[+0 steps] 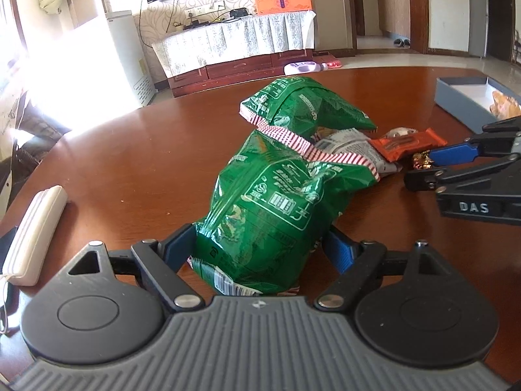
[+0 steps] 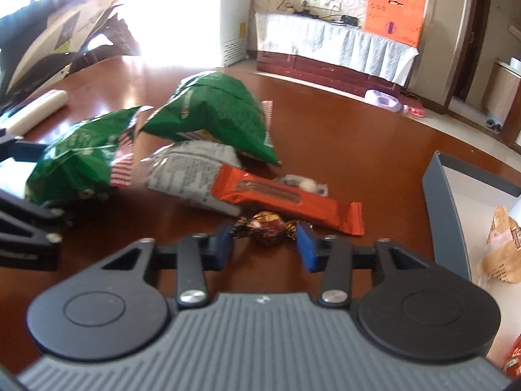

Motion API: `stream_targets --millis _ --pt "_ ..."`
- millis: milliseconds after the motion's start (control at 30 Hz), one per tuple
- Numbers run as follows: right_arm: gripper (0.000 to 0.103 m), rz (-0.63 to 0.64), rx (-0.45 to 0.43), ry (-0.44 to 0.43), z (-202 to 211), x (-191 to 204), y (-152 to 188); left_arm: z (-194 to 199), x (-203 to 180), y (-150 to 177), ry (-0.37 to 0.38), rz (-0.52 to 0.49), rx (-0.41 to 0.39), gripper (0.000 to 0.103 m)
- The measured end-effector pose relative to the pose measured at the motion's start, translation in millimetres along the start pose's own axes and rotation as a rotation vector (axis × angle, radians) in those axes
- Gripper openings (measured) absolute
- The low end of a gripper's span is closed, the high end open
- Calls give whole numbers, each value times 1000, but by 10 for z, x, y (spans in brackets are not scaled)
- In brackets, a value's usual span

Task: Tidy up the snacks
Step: 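Close the right gripper on the brown-wrapped chocolate while the left holds the green bag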

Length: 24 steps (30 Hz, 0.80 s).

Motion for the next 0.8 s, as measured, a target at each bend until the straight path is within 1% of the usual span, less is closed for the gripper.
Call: stream_targets --millis 100,167,267,367,433,467,500,533,567,600,633,667,733,767,800 --pt "32 39 7 3 75 81 55 -3 -12 4 4 0 -1 86" --pt "32 40 12 -4 119 99 88 6 -36 2 7 -5 -4 86" --pt "31 21 17 -5 184 97 136 17 -75 3 17 -18 -13 85" --pt "31 18 20 12 223 65 172 18 -84 -11 28 -14 -21 82" --pt "32 -16 16 24 226 37 190 13 -89 -17 31 -11 -21 82" --pt "41 -33 16 31 222 31 184 10 -93 -18 28 -13 -20 82" --pt "62 -43 14 36 216 42 178 8 -99 -21 25 -18 -20 82" --pt "72 -48 6 42 204 67 171 5 -100 -19 22 -22 -20 82" --pt "82 -50 -3 49 188 103 160 -4 -106 -20 21 -25 -17 83" --pt "82 -44 -6 49 161 154 149 -11 -107 -22 15 -29 -16 82" --pt "80 -33 -6 50 131 205 139 -18 -92 -28 9 -27 -15 82" --pt "80 -13 -7 70 99 221 134 -23 -81 -31 17 -18 -16 82" --pt "65 -19 -11 66 69 212 86 -28 -84 -33 23 -22 -19 82" --pt "44 -40 -6 56 59 190 69 -26 -95 -36 25 -32 -22 82" --pt "31 -50 -4 52 60 167 62 -21 -107 -41 37 -34 -27 81"
Point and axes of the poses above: each gripper's, at about its wrist camera, not at the fingertips, and z roughly against the way its jaws point, x to its left, y to its underside, the point moved 9 cm from there along -z, roughly the way its jaws point, and after that the axes turned 5 degrees about -z, right-handed, at the moved point
